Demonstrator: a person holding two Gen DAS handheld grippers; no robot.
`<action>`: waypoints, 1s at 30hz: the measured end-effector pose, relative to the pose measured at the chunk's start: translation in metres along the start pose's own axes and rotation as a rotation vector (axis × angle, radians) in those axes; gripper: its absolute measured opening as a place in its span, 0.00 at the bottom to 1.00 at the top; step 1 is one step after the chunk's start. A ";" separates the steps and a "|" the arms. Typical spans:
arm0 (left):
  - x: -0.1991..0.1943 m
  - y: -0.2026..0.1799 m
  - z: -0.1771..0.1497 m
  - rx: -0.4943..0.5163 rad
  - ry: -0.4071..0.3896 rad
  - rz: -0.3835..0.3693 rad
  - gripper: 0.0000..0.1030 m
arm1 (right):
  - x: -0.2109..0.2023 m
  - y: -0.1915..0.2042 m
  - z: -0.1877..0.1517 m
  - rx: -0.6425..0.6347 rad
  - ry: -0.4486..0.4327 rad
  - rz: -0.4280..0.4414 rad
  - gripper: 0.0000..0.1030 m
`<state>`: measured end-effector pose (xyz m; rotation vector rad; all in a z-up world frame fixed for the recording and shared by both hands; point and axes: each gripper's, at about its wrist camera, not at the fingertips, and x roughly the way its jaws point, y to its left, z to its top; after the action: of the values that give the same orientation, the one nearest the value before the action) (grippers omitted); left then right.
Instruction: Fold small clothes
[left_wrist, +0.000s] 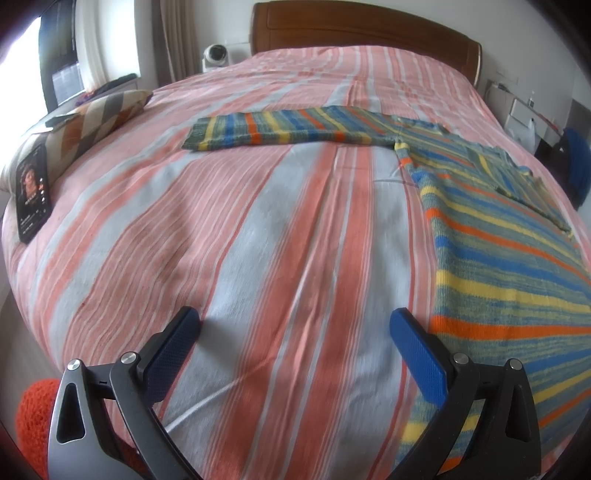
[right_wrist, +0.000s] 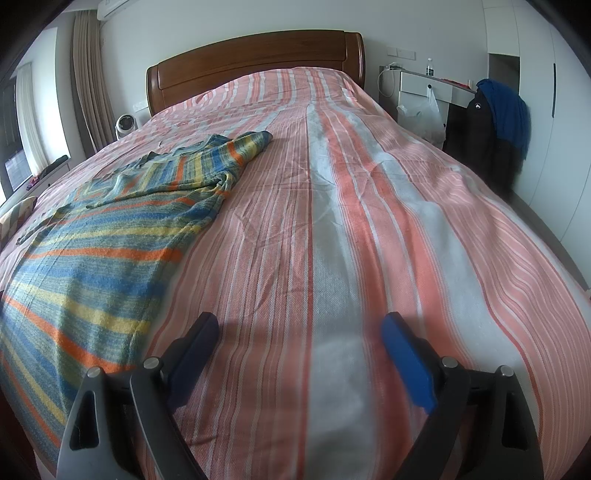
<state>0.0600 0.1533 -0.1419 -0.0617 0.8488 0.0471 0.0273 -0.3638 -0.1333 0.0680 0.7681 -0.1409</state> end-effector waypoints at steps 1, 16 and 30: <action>0.000 0.000 0.000 0.000 0.000 0.000 1.00 | 0.000 0.000 0.000 0.000 0.000 0.000 0.87; 0.000 0.000 0.000 0.000 0.001 0.000 1.00 | -0.001 0.000 0.000 -0.001 0.000 0.000 0.87; -0.008 0.096 0.129 -0.172 -0.011 -0.181 0.99 | -0.001 0.000 -0.001 -0.006 -0.004 -0.004 0.89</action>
<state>0.1450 0.2582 -0.0538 -0.2990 0.8238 -0.0500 0.0266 -0.3634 -0.1333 0.0606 0.7649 -0.1421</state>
